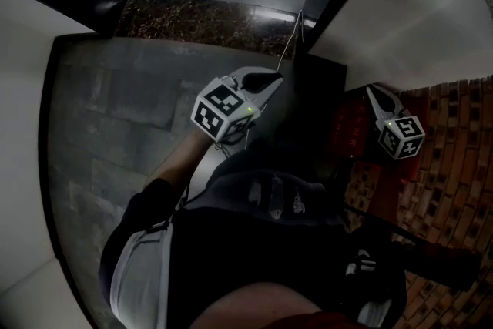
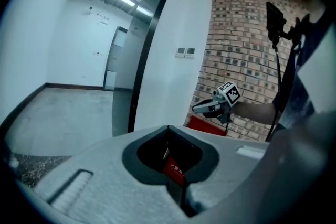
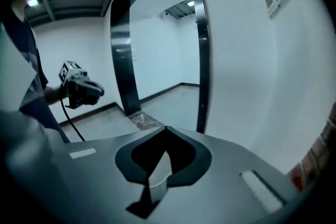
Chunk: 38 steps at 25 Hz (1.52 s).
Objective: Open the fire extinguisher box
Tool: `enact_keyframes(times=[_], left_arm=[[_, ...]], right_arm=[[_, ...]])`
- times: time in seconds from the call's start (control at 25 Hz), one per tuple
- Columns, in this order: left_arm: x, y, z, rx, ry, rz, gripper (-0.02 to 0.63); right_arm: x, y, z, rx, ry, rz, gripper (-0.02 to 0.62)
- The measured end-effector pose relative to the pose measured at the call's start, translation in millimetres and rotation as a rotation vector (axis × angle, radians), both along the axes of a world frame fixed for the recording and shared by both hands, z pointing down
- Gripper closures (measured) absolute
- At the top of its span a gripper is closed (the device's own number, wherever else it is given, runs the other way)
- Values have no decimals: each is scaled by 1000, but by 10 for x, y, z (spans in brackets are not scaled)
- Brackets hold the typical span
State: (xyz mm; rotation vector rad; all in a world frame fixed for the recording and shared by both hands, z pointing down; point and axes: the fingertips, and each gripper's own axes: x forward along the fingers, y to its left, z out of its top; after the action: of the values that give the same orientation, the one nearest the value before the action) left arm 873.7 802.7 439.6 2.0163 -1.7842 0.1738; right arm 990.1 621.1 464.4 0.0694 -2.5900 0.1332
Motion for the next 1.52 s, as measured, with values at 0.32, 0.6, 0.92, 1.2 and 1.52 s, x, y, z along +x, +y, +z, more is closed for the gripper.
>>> enact_keyframes(times=[0.32,0.6,0.92,1.2,1.52], left_arm=[[-390,-257,26,-31,-16,-142,602],[-589,-716,-201,15,-68,-257,603],[-609,-854,-174,-42,-112,-331,603],[-527,-827,-231,-91,-174,-354,603],[-649,-732,-283,-100,-192,-365,603]], right_arm=[[-645,137,-305,-64,-133,-234,595],[-875,-71,-433,-158,-210,-376,594],[-954,-343,-148,-229,-202,-421,594],[-1097,-190,-206,-294,-213,-558,594],[-1303,193,-301,-314,-289,-584,594]])
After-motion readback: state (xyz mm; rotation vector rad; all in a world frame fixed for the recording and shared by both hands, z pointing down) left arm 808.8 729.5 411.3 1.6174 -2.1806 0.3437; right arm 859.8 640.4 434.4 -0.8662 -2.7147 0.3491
